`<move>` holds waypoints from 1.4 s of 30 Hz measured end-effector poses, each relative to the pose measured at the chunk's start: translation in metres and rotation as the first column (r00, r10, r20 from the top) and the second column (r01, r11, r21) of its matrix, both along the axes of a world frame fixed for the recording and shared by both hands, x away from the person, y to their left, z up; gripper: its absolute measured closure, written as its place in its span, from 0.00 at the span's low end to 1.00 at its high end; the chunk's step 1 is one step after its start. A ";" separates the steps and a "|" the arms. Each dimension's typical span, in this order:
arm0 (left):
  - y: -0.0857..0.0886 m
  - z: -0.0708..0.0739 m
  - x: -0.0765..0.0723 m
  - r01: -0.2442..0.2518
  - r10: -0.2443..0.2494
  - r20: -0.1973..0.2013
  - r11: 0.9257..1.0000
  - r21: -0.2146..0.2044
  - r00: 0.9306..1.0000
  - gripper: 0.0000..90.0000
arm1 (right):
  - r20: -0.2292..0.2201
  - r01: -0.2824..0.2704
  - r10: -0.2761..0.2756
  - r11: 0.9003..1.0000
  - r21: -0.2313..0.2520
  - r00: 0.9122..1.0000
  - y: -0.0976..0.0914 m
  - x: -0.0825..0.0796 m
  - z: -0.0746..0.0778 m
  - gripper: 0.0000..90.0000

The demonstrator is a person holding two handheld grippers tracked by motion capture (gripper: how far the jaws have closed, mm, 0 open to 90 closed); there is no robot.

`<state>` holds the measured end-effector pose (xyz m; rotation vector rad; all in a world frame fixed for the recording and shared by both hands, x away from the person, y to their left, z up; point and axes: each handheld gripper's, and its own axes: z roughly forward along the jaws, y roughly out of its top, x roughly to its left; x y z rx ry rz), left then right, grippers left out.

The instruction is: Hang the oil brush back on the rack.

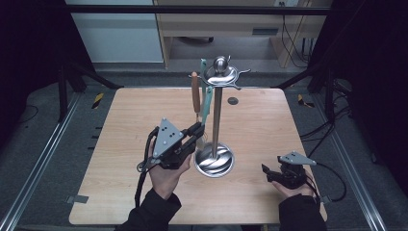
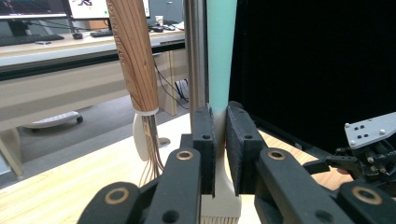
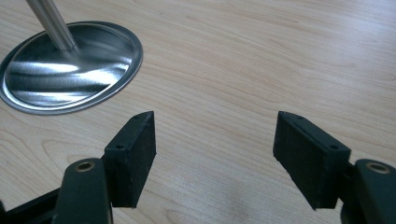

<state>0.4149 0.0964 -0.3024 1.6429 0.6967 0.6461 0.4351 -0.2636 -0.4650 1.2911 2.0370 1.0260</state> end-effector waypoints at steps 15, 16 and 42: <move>0.029 -0.021 0.007 -0.011 0.020 -0.083 0.995 0.103 0.996 0.71 | 0.004 0.001 -0.001 1.000 -0.002 1.000 0.000 0.000 0.000 0.34; 0.033 -0.026 0.007 -0.008 0.020 -0.095 0.992 0.125 0.995 0.69 | 0.004 0.002 -0.002 1.000 -0.003 1.000 0.000 0.000 0.000 0.34; 0.152 -0.142 0.021 -0.126 0.197 -0.357 0.969 0.214 0.913 0.43 | -0.009 0.068 -0.068 0.998 -0.016 0.998 -0.008 -0.001 -0.002 0.31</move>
